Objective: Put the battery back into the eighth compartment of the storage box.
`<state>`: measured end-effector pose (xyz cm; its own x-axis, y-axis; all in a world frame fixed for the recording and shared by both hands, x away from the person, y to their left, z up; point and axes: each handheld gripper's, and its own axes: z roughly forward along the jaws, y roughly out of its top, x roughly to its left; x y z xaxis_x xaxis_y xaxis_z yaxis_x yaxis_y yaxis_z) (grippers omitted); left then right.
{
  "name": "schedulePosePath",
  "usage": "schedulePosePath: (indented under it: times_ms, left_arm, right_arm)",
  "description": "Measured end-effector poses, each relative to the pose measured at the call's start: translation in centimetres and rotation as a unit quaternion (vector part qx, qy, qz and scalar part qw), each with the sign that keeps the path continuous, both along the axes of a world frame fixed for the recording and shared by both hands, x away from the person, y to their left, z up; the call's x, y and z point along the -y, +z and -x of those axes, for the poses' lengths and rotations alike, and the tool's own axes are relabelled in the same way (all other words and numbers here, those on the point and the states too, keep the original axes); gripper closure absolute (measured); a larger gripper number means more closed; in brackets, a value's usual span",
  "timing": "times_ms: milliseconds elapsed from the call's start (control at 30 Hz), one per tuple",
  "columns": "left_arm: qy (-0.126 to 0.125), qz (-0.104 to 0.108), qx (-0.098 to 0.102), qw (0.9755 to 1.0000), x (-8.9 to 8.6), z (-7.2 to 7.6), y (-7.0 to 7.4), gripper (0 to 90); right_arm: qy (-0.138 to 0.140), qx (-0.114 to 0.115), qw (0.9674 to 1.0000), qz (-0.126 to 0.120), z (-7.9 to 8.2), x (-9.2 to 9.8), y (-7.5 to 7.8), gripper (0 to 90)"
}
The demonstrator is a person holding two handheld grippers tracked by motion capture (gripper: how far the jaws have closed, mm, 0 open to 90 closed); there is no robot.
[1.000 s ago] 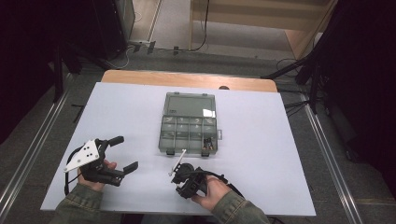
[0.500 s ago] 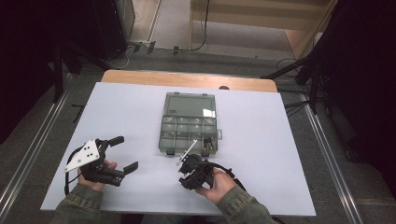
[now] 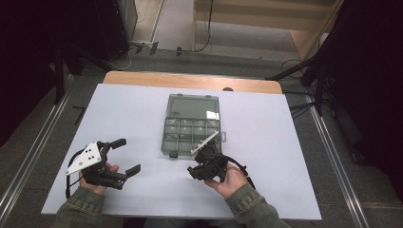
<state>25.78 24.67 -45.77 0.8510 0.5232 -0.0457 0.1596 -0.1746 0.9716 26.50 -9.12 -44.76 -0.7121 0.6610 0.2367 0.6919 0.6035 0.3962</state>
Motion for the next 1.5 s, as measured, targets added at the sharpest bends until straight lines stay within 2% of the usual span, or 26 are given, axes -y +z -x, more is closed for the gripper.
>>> schedulePosePath:
  times_ms: [300, 567, 667, 867, 1100, 1233, 1500]
  left_arm:
    - [0.000, 0.000, 0.000, 1.0000, 0.0, 0.0, 0.0, 0.0]
    - [0.000, 0.000, 0.001, 1.0000, 0.0, 0.0, 0.0, 0.0]
    - [0.000, 0.000, 0.000, 1.0000, 0.0, 0.0, 0.0, 0.0]
    - [0.000, 0.000, 0.000, 1.0000, 0.0, 0.0, 0.0, 0.0]
    - [0.000, 0.000, 0.000, 1.0000, 0.0, 0.0, 0.0, 0.0]
    - [0.000, 0.000, 0.000, 1.0000, 0.0, 0.0, 0.0, 0.0]
    - [0.000, 0.000, 0.000, 1.0000, 0.0, 0.0, 0.0, 0.0]
  right_arm:
    - [-0.042, 0.017, 0.9981, -0.042, -0.8, 1.8, 0.6, 78.3]
    - [-0.075, 0.020, 0.9942, -0.075, -1.5, 3.2, 0.8, 78.3]
    - [-0.085, 0.026, 0.9929, -0.079, -1.6, 3.7, 0.9, 78.3]
    - [-0.110, 0.026, 0.9876, -0.108, -2.2, 4.9, 0.9, 78.3]
    - [-0.144, 0.019, 0.9793, -0.141, -2.9, 6.4, 0.7, 78.3]
    - [-0.165, 0.012, 0.9745, -0.151, -3.3, 7.2, 0.4, 78.3]
    - [-0.212, 0.022, 0.9644, -0.157, -3.8, 8.4, 0.0, 78.3]
